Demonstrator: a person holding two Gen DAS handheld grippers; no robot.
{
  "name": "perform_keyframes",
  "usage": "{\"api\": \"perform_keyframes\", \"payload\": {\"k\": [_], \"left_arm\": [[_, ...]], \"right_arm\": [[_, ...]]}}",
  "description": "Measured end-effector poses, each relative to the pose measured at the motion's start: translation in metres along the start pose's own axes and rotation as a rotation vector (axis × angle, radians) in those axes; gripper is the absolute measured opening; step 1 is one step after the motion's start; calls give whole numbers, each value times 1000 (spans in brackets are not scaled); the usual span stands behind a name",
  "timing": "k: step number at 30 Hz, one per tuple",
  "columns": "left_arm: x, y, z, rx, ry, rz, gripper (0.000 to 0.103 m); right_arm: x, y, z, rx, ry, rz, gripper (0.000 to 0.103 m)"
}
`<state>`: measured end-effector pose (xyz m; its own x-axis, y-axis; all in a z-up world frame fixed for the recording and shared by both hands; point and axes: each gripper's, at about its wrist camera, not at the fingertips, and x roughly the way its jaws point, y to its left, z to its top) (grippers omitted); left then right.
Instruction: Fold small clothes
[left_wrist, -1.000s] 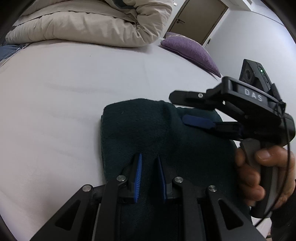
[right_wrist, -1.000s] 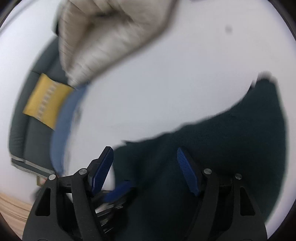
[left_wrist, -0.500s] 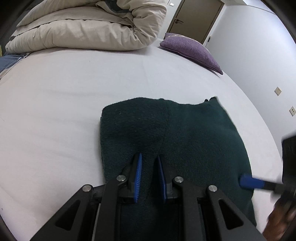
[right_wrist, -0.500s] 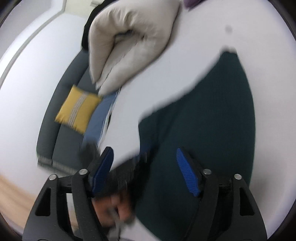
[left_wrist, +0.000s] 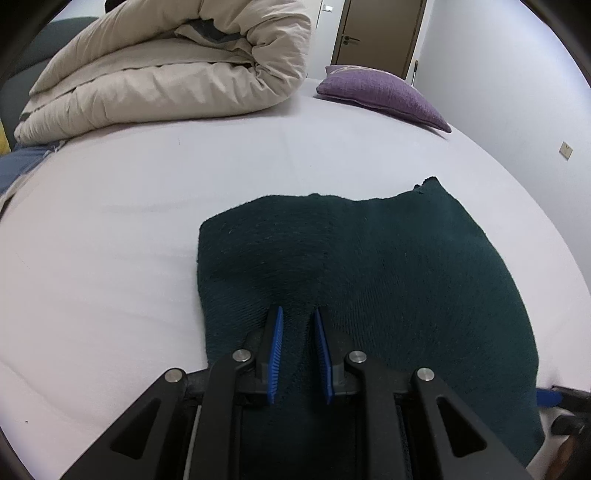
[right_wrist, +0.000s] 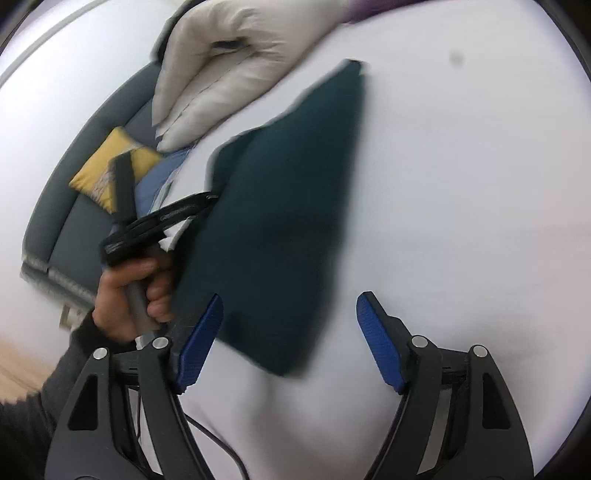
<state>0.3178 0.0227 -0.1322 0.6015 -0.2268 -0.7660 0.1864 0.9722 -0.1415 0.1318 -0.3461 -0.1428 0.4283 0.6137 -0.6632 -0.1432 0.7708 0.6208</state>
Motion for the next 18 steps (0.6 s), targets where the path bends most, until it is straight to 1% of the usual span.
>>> {"api": "perform_keyframes", "payload": {"k": [1, 3, 4, 6, 8, 9, 10, 11, 12, 13, 14, 15, 16, 17, 18], "left_arm": [[-1, -1, 0, 3, -3, 5, 21], [-2, 0, 0, -1, -7, 5, 21], [-4, 1, 0, -9, -9, -1, 20], [-13, 4, 1, -24, 1, -21, 22], [-35, 12, 2, -56, 16, -69, 34], [-47, 18, 1, -78, -5, -83, 49], [-65, 30, -2, -118, -45, -88, 63], [-74, 40, -4, -150, -61, -87, 68], [-79, 51, -7, -188, -60, -95, 71], [-77, 67, -11, -245, -20, -119, 71], [-72, 78, -15, -286, 18, -140, 70], [-67, 86, -18, -313, 46, -153, 68], [-60, 94, -22, -341, 88, -176, 67], [-54, 97, -25, -362, 120, -212, 67], [-48, 99, -29, -383, 143, -254, 67]], "right_arm": [[-6, -3, 0, 19, -21, 7, 74], [-15, -5, -1, 40, -47, -24, 74], [-19, -6, -1, 47, -53, -24, 74], [-15, -4, 12, 65, -62, -19, 74], [-18, -4, 19, 93, -67, -17, 76], [-18, -4, 23, 98, -74, -11, 76], [-20, -1, 28, 97, -85, 2, 78], [-21, -1, 36, 93, -98, 18, 86], [-21, 4, 42, 91, -110, 34, 90], [-19, 7, 51, 92, -118, 49, 93], [-16, 9, 59, 99, -117, 56, 93], [-10, 9, 67, 118, -100, 58, 93], [-5, 8, 71, 131, -83, 73, 93], [6, 4, 78, 159, -45, 111, 93], [12, 2, 83, 178, -24, 120, 93]]}}
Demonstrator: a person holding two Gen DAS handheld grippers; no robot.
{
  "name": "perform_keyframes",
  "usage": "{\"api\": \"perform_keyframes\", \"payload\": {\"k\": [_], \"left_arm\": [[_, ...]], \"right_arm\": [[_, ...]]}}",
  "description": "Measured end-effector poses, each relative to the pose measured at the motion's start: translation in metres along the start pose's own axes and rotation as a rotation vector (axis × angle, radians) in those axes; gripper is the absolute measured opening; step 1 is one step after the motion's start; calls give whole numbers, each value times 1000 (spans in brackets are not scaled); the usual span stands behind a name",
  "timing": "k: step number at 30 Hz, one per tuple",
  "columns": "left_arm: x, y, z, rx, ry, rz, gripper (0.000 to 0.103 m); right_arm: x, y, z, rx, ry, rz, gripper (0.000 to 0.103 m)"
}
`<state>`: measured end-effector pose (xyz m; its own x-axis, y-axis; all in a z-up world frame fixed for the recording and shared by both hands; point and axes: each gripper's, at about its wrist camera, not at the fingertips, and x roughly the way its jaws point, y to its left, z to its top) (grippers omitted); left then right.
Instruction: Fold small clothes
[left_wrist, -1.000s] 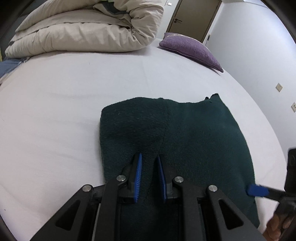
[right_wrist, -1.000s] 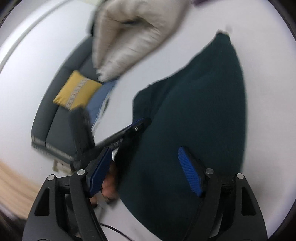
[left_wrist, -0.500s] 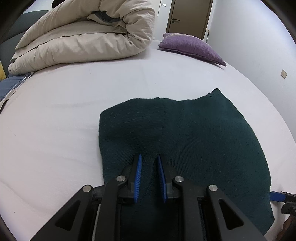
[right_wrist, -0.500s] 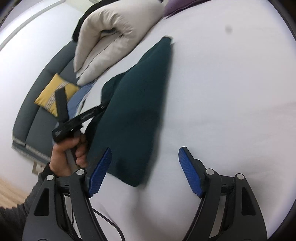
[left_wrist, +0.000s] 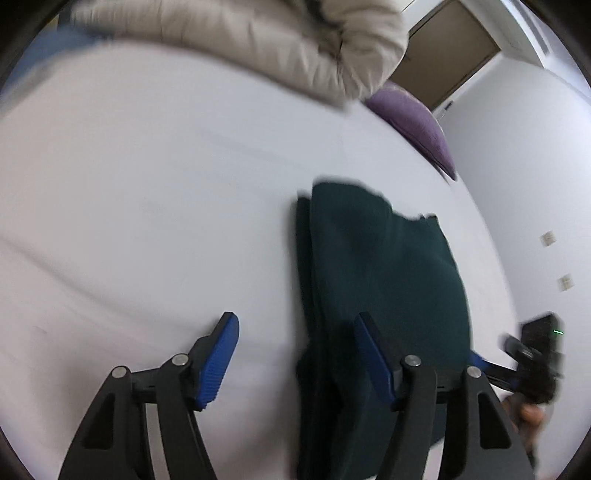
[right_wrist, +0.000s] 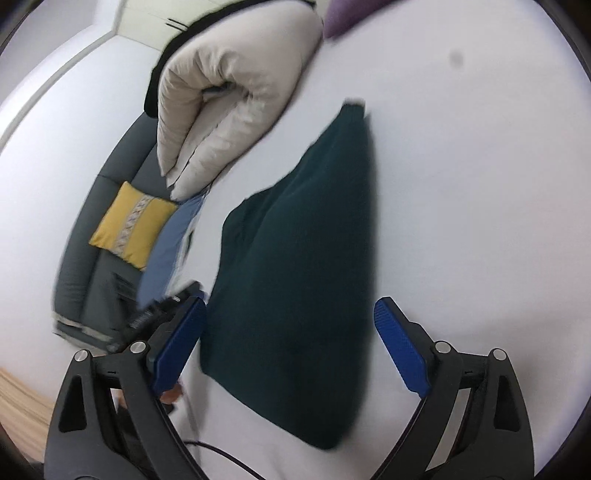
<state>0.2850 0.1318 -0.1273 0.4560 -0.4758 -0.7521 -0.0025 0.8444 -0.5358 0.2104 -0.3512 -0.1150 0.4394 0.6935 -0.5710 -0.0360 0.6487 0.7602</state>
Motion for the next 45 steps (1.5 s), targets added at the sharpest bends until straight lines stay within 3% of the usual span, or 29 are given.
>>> {"api": "perform_keyframes", "payload": {"k": [2, 7, 13, 17, 20, 24, 27, 33, 38, 41, 45], "left_arm": [[13, 6, -2, -45, 59, -70, 67], [28, 8, 7, -82, 114, -132, 65], [39, -1, 12, -26, 134, -84, 61], [42, 1, 14, -37, 128, -81, 52], [47, 0, 14, -56, 148, -111, 30], [35, -10, 11, -31, 131, -89, 25], [13, -18, 1, -35, 119, -115, 23], [-59, -66, -53, 98, 50, -109, 23], [-110, -98, -115, 182, 29, -125, 23], [-125, -112, -154, 248, 27, -91, 23], [-111, -107, -190, 223, 79, -85, 24]], "right_arm": [[16, -9, 7, 57, 36, -8, 92], [38, -12, 9, 70, 63, 12, 87], [56, -18, 16, 88, 70, 19, 77], [75, -12, 21, 67, 87, -41, 62], [84, -4, 22, 40, 86, -85, 52], [80, 6, 17, 5, 61, -127, 42], [64, 28, 11, -52, 37, -149, 40], [5, 81, -18, -171, 0, -124, 39], [-58, 98, -78, -180, -15, -70, 39], [-86, 95, -119, -169, -20, -60, 39], [-104, 77, -166, -126, -6, -49, 39]]}}
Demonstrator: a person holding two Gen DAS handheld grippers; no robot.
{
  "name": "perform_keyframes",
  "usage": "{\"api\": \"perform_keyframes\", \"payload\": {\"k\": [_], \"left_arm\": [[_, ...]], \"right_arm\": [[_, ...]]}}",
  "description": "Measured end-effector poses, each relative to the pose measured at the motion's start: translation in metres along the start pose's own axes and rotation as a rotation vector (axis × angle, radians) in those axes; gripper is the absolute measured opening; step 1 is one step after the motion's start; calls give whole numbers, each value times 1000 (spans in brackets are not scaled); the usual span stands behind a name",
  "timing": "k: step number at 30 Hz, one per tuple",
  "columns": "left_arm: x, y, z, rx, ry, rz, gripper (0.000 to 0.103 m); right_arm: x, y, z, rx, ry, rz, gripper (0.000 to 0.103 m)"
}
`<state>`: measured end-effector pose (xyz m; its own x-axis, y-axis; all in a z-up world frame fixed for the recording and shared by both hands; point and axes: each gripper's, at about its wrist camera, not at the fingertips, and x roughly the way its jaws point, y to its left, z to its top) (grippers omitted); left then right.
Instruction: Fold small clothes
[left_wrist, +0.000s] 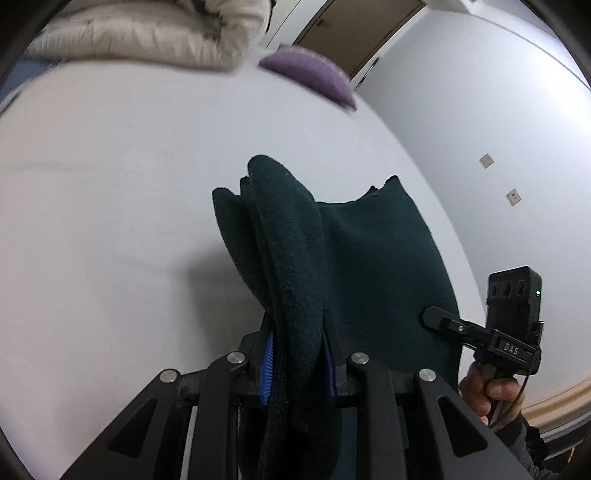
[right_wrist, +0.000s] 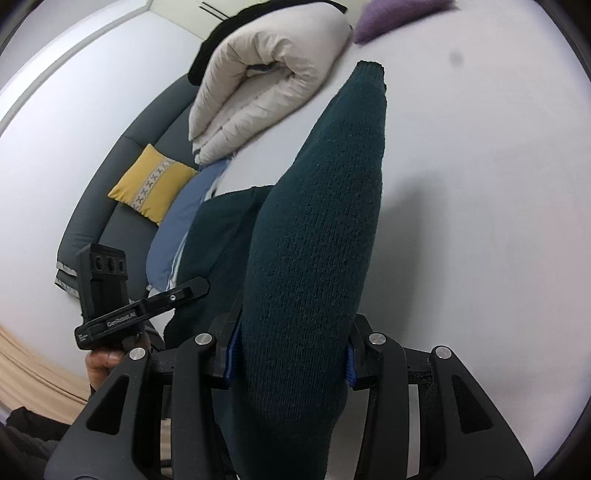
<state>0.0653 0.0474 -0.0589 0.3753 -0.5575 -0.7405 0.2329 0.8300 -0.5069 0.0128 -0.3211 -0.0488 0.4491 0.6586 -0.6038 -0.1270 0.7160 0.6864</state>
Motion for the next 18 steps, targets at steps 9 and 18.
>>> {"api": "perform_keyframes", "payload": {"k": [9, 18], "left_arm": [[48, 35, -34, -89, 47, 60, 34], [19, 25, -41, -40, -43, 159, 45]], "right_arm": [[9, -88, -69, 174, 16, 5, 43], [-7, -70, -77, 146, -21, -76, 55]]}}
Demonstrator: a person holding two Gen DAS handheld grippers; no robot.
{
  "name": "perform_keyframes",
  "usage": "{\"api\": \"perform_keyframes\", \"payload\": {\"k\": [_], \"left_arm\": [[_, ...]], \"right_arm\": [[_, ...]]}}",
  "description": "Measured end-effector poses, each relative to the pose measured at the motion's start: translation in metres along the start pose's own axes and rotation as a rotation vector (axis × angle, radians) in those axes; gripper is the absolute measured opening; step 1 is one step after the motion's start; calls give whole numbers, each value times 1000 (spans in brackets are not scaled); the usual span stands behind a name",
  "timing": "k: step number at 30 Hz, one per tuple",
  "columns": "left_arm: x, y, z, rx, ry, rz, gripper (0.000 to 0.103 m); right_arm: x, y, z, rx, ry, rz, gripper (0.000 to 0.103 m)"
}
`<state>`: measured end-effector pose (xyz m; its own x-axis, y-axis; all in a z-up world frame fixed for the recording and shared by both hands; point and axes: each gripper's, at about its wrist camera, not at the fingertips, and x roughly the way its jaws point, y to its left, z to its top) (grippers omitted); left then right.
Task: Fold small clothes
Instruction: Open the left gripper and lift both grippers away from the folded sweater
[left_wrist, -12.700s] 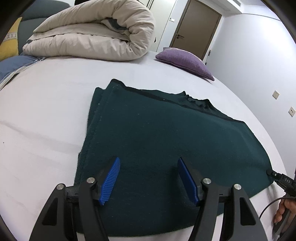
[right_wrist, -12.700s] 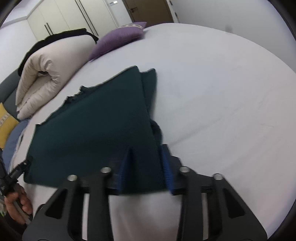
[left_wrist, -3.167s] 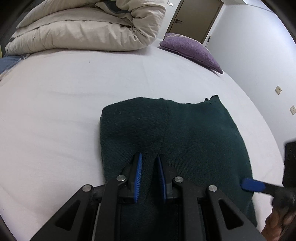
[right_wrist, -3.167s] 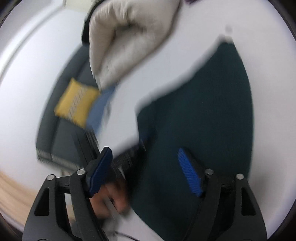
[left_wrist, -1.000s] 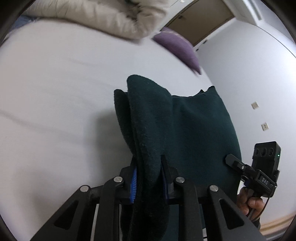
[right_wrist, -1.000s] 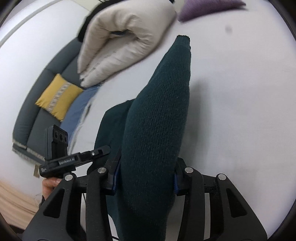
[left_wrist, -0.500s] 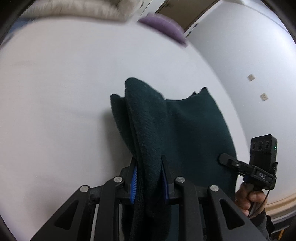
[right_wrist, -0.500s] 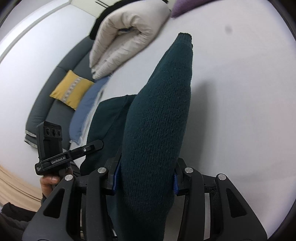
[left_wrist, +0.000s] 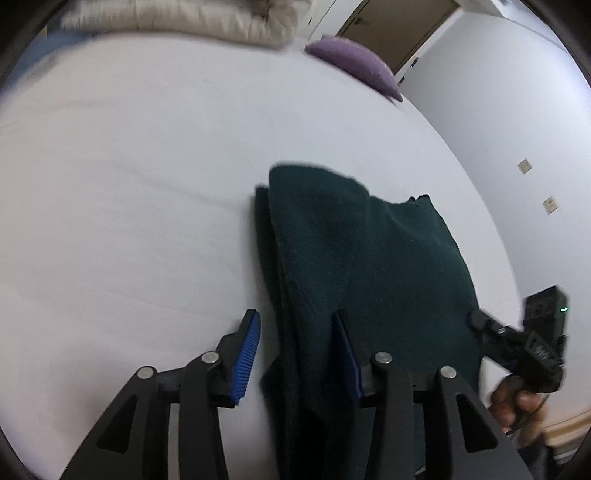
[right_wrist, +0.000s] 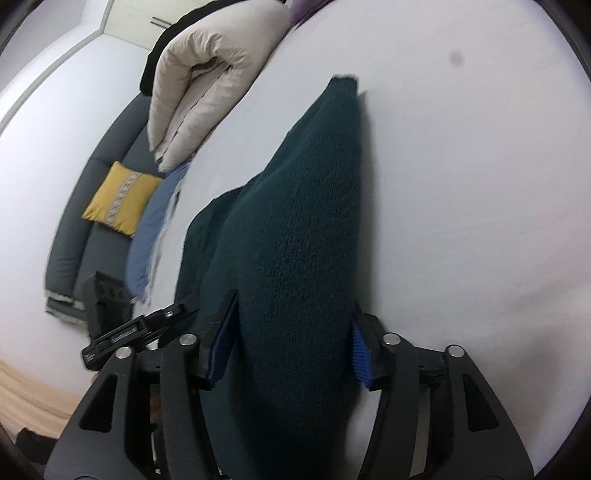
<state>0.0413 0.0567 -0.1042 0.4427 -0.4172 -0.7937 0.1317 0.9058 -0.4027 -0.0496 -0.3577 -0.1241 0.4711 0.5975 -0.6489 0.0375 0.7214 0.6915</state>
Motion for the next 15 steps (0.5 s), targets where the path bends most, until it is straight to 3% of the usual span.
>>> {"api": "perform_keyframes", "payload": {"k": [3, 9, 13, 15], "left_arm": [[-34, -14, -9, 81, -110, 83, 56], [-97, -72, -40, 251, -388, 221, 101], [-126, -104, -51, 297, -529, 285, 103], [-147, -114, -59, 294, -599, 320, 103]], "right_arm": [[-26, 8, -3, -11, -94, -71, 57], [-86, 36, -22, -76, -244, -206, 58], [-118, 77, -42, -205, -332, -308, 58], [-139, 99, -54, -284, -396, -360, 63]]}}
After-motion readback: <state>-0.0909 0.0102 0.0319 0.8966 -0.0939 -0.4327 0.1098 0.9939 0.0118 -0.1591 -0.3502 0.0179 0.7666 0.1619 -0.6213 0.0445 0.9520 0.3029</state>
